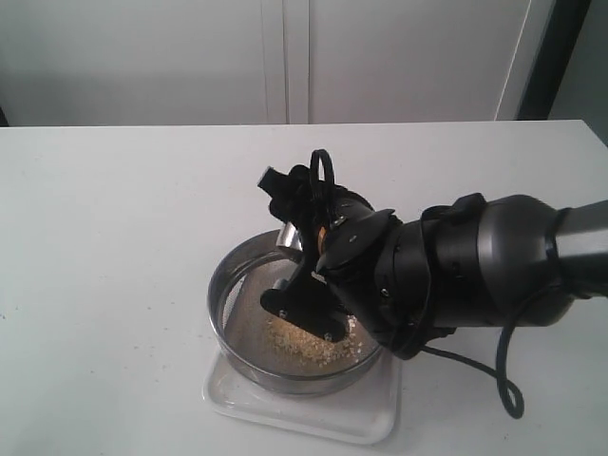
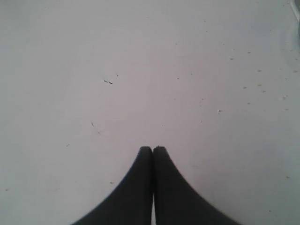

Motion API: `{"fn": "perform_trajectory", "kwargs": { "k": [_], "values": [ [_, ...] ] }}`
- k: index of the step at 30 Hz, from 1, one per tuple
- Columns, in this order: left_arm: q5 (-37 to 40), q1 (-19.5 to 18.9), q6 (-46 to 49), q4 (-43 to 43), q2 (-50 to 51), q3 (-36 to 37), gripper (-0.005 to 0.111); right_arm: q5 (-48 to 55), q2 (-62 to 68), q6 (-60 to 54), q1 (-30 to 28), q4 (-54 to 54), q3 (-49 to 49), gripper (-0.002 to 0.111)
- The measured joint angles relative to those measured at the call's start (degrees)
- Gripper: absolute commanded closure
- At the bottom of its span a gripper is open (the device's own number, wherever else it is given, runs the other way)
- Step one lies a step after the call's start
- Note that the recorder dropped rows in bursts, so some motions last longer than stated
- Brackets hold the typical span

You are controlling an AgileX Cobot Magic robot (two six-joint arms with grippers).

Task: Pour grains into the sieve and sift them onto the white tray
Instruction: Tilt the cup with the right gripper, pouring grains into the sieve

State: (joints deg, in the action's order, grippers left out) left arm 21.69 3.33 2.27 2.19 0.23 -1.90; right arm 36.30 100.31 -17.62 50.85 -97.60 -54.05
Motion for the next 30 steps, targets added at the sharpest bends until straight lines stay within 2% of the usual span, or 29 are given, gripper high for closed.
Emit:
{"fn": "perform_trajectory", "kwargs": {
  "k": [6, 30],
  "values": [
    [0.00, 0.00, 0.00, 0.00, 0.00, 0.00, 0.107, 5.74, 0.00, -0.11, 0.00, -1.49, 0.00, 0.108],
    [0.00, 0.00, 0.00, 0.00, 0.00, 0.00, 0.107, 4.79, 0.00, 4.87, 0.00, -1.49, 0.00, 0.108]
  ]
}}
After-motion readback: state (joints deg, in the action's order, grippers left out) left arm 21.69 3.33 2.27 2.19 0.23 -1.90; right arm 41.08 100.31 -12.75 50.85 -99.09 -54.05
